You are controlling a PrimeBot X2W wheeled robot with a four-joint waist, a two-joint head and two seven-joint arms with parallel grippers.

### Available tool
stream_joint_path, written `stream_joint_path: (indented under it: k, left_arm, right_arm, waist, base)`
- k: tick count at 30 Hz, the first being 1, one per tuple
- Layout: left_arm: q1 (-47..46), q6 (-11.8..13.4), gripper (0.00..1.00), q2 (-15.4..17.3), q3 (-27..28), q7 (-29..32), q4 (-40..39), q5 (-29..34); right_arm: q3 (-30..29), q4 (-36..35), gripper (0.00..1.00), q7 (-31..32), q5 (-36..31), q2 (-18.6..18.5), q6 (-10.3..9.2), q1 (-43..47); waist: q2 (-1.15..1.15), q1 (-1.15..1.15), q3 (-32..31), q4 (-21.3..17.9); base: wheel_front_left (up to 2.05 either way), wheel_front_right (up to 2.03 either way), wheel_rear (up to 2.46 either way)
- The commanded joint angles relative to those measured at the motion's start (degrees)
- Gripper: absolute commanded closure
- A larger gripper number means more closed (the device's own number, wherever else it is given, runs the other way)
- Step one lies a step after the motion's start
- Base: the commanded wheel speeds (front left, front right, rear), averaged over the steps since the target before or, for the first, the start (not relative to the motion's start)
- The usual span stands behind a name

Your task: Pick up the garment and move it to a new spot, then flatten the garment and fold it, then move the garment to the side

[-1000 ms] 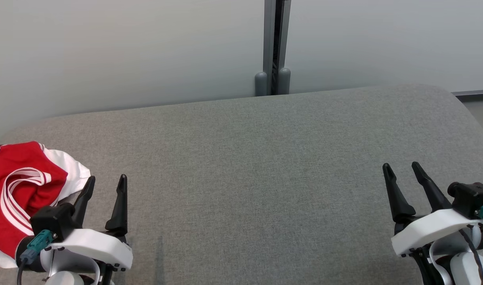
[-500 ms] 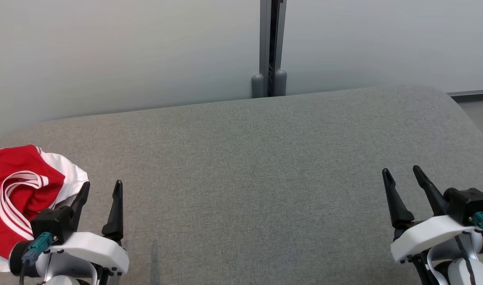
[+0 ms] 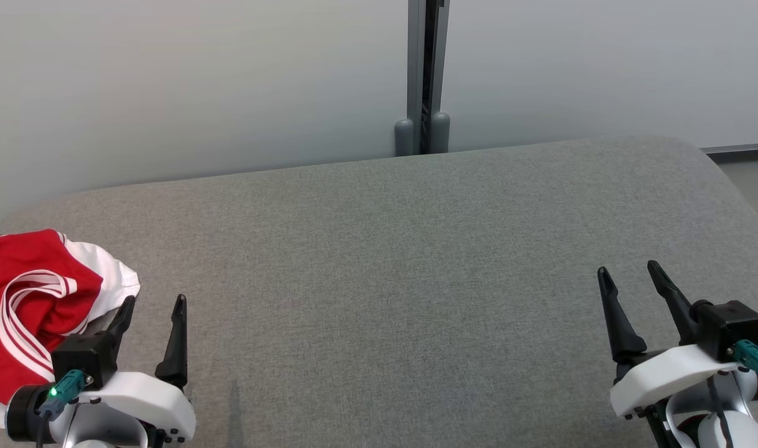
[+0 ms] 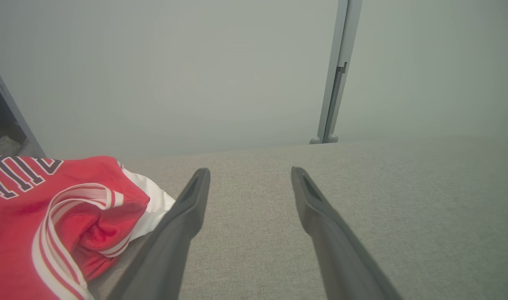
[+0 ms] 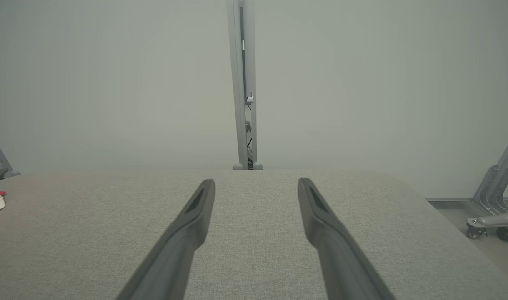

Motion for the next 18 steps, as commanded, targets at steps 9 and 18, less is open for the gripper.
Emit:
stream_joint_path:
  k: [9, 18]
  left_arm:
    - [0.09, 0.51, 0.00, 0.48, 0.00, 0.61, -0.08, 1.05]
    - [0.08, 0.35, 0.00, 0.78, -0.07, 0.51, 0.40, 0.14]
  right_arm:
    - [-0.28, -0.41, 0.00, -0.55, -0.96, 0.36, 0.08, 0.91]
    - [-1.35, -0.19, 0.00, -0.17, -0.57, 0.68, 0.05, 1.22]
  waist:
    - [0.00, 0.00, -0.04, -0.09]
    - [0.00, 0.00, -0.32, 0.72]
  base:
    - [0.00, 0.00, 0.00]
    - [0.00, 0.00, 0.00]
